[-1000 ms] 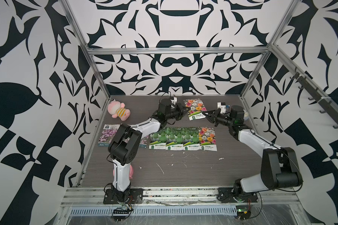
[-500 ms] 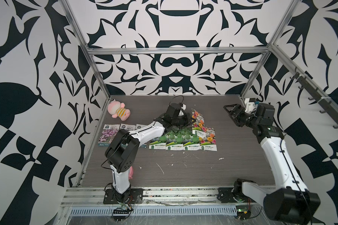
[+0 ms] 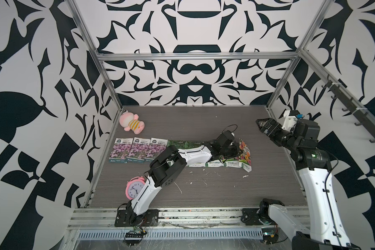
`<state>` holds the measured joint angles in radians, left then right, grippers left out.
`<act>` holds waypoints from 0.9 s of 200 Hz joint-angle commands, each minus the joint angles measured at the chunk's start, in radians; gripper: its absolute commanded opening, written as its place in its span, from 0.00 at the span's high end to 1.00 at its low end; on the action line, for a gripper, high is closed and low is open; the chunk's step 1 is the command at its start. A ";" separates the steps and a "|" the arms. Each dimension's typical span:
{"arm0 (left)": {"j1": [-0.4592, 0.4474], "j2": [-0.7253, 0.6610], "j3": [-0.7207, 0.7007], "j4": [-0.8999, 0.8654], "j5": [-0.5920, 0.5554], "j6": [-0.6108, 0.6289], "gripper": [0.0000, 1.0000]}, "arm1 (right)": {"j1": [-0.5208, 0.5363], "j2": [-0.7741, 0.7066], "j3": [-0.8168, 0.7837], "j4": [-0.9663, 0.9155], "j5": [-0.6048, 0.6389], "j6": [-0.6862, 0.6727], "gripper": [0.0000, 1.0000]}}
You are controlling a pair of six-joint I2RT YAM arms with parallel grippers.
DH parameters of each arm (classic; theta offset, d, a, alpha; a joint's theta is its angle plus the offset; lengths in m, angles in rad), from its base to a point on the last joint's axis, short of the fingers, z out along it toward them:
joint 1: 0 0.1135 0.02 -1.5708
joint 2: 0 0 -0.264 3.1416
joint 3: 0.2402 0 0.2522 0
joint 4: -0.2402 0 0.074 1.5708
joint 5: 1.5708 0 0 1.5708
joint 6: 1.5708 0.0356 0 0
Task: Arrange the seed packets in a row
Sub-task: Place the seed packet at the center of the board.
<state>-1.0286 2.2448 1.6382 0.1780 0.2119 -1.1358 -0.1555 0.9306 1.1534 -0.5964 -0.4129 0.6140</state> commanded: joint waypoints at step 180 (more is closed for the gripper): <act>-0.015 0.296 0.397 -0.282 -0.082 -0.079 0.99 | 0.001 0.000 -0.018 -0.020 0.043 -0.062 0.01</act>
<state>-1.0420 2.4973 1.9877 0.0025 0.1268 -1.2449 -0.1555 0.9241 1.1412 -0.6353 -0.3687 0.5694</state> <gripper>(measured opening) 0.047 0.991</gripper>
